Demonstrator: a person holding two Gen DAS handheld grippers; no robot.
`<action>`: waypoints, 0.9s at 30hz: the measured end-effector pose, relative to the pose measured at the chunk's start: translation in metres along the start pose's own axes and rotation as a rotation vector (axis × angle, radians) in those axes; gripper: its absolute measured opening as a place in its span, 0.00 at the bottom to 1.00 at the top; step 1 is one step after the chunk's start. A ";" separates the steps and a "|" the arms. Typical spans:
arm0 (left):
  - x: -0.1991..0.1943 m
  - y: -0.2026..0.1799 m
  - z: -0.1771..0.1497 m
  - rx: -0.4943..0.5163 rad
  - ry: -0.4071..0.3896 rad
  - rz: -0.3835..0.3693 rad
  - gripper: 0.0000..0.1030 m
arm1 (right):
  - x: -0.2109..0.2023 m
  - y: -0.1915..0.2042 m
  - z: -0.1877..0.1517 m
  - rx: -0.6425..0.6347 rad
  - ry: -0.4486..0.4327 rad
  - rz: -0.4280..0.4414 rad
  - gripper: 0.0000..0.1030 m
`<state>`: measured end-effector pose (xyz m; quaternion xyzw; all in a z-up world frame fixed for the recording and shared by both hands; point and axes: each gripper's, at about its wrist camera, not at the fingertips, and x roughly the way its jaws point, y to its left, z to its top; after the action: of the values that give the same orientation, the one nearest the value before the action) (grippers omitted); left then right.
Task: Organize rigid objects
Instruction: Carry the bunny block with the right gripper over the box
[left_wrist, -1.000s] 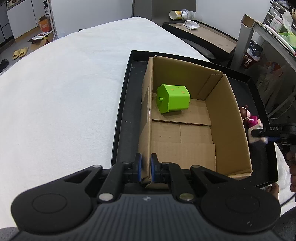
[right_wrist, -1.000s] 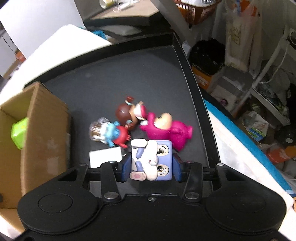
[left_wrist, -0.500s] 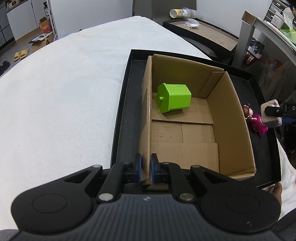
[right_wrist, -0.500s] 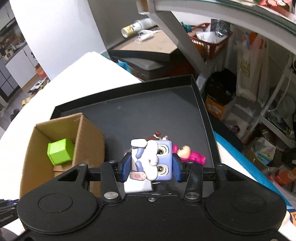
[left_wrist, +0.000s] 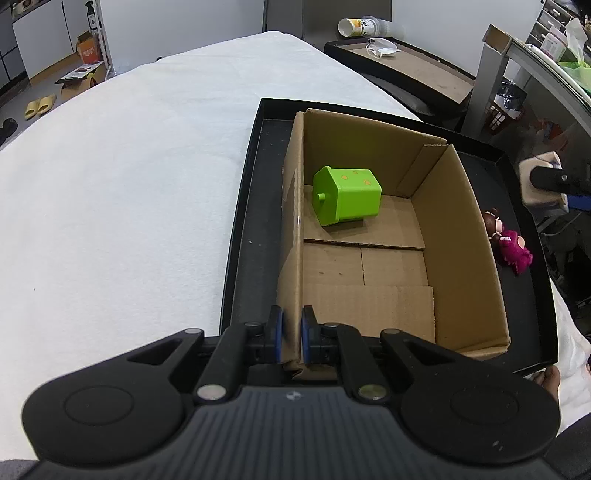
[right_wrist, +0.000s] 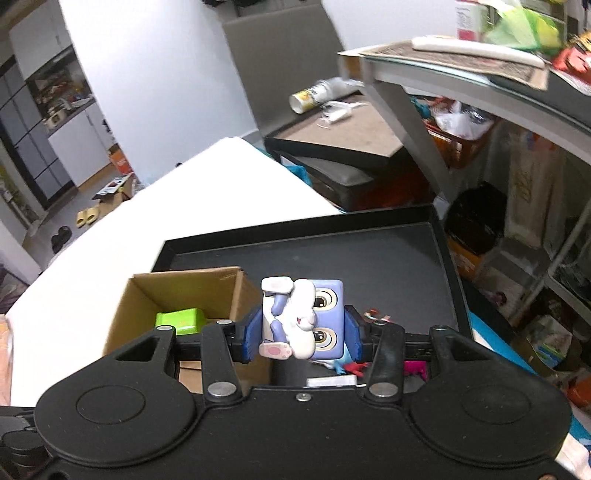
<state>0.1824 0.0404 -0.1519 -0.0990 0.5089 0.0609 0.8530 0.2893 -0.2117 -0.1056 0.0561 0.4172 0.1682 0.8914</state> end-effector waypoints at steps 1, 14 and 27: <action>0.000 0.000 0.000 -0.002 0.000 -0.002 0.09 | 0.000 0.003 0.000 -0.003 -0.002 0.008 0.43; 0.000 0.009 0.000 -0.029 -0.001 -0.036 0.10 | 0.005 0.042 0.003 -0.059 -0.020 0.100 0.43; 0.001 0.017 0.000 -0.059 0.001 -0.070 0.10 | 0.032 0.075 -0.001 -0.124 0.000 0.111 0.43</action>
<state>0.1796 0.0568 -0.1548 -0.1420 0.5036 0.0458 0.8510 0.2883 -0.1302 -0.1115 0.0240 0.4022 0.2427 0.8825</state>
